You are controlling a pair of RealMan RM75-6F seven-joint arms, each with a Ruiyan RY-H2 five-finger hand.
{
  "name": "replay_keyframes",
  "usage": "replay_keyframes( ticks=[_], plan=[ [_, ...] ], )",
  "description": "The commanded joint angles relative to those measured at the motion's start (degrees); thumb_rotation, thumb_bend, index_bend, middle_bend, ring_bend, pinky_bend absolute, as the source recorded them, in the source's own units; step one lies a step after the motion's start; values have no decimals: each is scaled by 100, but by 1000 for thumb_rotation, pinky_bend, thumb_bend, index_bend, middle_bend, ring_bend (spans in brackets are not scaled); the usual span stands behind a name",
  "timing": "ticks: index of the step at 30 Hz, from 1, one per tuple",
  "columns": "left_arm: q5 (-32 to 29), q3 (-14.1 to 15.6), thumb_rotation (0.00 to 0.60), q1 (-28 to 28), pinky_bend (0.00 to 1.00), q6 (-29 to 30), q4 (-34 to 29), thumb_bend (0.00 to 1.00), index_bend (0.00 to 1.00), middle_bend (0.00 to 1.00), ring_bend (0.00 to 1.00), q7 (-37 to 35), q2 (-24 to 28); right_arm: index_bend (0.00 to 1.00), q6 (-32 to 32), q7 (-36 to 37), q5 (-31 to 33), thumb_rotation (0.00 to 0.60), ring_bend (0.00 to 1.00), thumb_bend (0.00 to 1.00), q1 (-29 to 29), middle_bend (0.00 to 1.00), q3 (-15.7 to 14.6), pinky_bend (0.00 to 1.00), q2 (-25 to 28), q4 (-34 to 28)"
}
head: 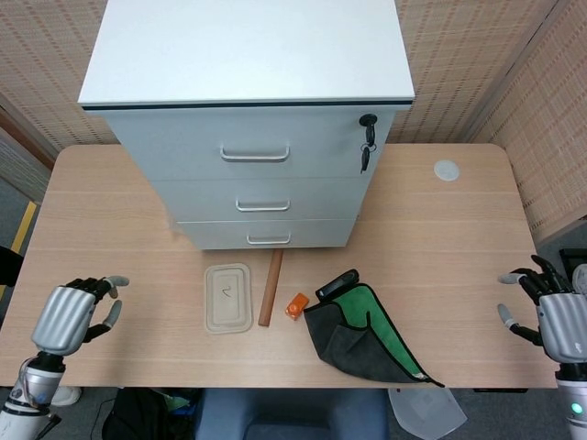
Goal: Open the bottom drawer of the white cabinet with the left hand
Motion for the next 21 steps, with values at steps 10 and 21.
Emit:
replay_keyframes(
  ticks=[10, 21],
  plan=[
    [-72, -563, 600, -1555, 1000, -1557, -78, 583, 359, 979, 974, -571, -606, 375, -207, -237, 162, 600, 236, 268, 65, 334, 43, 292, 119, -282],
    [-1102, -927, 600, -2563, 1000, -2656, 416, 629, 212, 1000, 1000, 390, -1605, 375, -356, -264, 276, 600, 236, 269, 105, 334, 56, 292, 138, -281]
  ],
)
